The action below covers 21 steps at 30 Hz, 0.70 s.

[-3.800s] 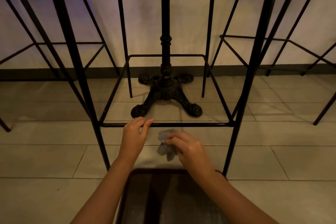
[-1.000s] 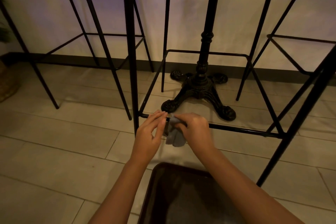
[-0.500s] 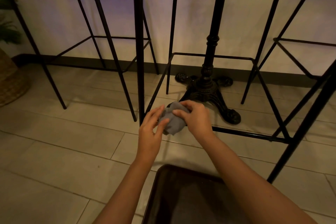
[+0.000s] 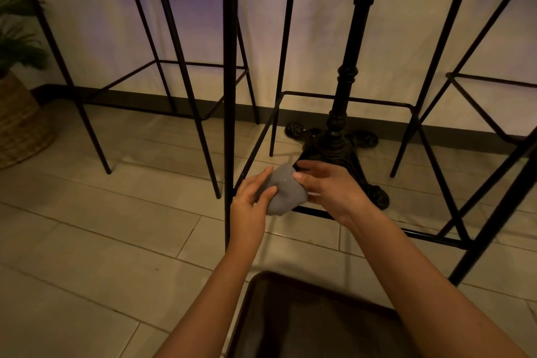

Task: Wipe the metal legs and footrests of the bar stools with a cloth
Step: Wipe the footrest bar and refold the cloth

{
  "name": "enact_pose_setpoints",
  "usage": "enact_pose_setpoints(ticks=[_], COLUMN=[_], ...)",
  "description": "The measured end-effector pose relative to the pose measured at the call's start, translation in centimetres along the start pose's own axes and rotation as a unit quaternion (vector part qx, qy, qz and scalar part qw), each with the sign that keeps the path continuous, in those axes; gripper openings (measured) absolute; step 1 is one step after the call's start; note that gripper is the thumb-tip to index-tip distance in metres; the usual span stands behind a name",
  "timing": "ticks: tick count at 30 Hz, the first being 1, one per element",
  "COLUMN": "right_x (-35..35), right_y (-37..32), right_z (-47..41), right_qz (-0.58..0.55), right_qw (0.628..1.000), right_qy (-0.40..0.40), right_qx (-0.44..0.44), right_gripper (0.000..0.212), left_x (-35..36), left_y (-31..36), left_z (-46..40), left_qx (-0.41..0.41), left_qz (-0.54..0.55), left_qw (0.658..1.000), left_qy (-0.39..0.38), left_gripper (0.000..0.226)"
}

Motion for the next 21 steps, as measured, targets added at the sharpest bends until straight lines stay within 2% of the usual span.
enact_pose_setpoints(ticks=[2,5,8,10,12,14,16,18,21], right_x=[-0.1,-0.3,-0.6,-0.4,-0.3,-0.2,-0.1,0.2,0.9], right_y=[0.0,0.3,0.5,0.4,0.2,0.2,0.1,-0.1,0.0], right_z=[-0.3,-0.7,-0.7,-0.6,-0.6,-0.9,-1.3,-1.7,-1.8], right_qz=[0.024,0.061,0.05,-0.039,-0.103,-0.119,-0.102,-0.058,0.021], right_qw=[1.0,0.998,0.996,0.993,0.988,0.989,0.994,0.998,0.997], right_qy=[0.009,0.004,-0.023,-0.06,-0.085,-0.071,-0.034,0.002,0.035], right_qx=[-0.004,0.018,0.075,0.097,0.082,0.054,0.024,-0.012,-0.072], right_gripper=[0.049,0.06,0.049,0.039,0.036,0.05,0.069,0.077,0.087], left_x=[0.4,0.9,1.2,1.1,0.8,0.4,0.2,0.2,0.2], left_y=[0.1,0.6,0.8,0.6,0.2,-0.1,-0.2,-0.1,-0.1], left_z=[-0.1,-0.2,-0.7,-0.8,-0.7,-0.5,-0.3,-0.2,-0.4], left_qx=[-0.061,-0.092,-0.084,-0.071,-0.056,-0.04,-0.038,-0.052,-0.058], left_qz=[0.094,0.164,0.201,0.172,0.102,0.024,0.009,0.03,0.0], left_qw=[0.994,0.982,0.974,0.979,0.988,0.992,0.994,0.994,0.989], left_qy=[0.003,0.026,0.061,0.083,0.106,0.116,0.1,0.088,0.139], left_gripper=[0.035,0.028,0.026,0.025,0.024,0.026,0.028,0.032,0.031])
Point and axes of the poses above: each hand's wrist, its own z-axis away from the middle knuckle, its own x-axis out of the palm, y = z × x, the point moved 2 cm from there along -z, towards the middle knuckle, and after that the axes turned 14 degrees about z, right-handed, at the moved point
